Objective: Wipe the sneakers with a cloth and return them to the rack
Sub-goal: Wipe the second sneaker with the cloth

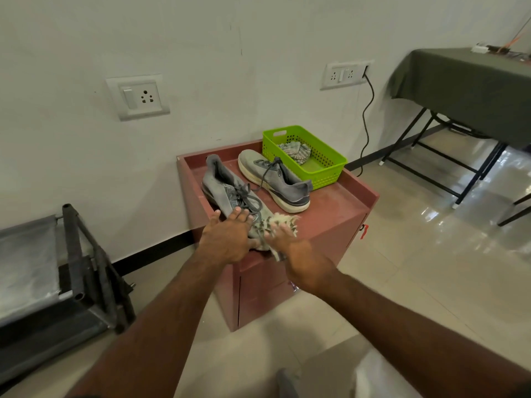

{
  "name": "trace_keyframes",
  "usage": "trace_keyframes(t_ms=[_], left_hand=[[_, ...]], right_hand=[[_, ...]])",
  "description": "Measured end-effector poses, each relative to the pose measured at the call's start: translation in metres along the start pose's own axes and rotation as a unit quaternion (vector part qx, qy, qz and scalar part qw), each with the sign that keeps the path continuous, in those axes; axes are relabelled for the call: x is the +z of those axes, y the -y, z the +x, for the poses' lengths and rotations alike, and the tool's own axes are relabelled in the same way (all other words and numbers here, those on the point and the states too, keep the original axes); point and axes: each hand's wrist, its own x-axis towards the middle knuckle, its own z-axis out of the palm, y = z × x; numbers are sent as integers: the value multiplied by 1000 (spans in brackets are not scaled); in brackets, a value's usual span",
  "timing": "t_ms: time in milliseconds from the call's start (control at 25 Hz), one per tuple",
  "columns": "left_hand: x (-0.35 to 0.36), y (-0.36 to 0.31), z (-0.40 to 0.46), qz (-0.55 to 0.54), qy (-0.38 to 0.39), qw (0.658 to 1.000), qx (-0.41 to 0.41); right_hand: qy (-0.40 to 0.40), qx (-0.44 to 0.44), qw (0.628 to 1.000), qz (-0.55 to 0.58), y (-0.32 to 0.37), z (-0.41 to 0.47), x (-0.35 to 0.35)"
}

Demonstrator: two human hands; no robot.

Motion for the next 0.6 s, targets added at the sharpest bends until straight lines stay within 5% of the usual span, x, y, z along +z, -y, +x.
trace_keyframes(t_ms=[80, 160, 280, 360, 600], left_hand=[[-1, -1, -1, 10, -4, 1000, 3], [-3, -3, 0, 1, -1, 1000, 3], [-3, -1, 2, -15, 4, 1000, -1], [-2, -1, 2, -11, 6, 1000, -3], [-2, -2, 0, -8, -2, 1000, 1]], right_hand=[[66, -86, 994, -5, -8, -16, -12], [80, -66, 994, 16, -18, -27, -32], [-115, 142, 979, 86, -33, -25, -56], [-202, 192, 958, 67, -38, -13, -48], [14, 2, 1000, 8, -9, -6, -12]])
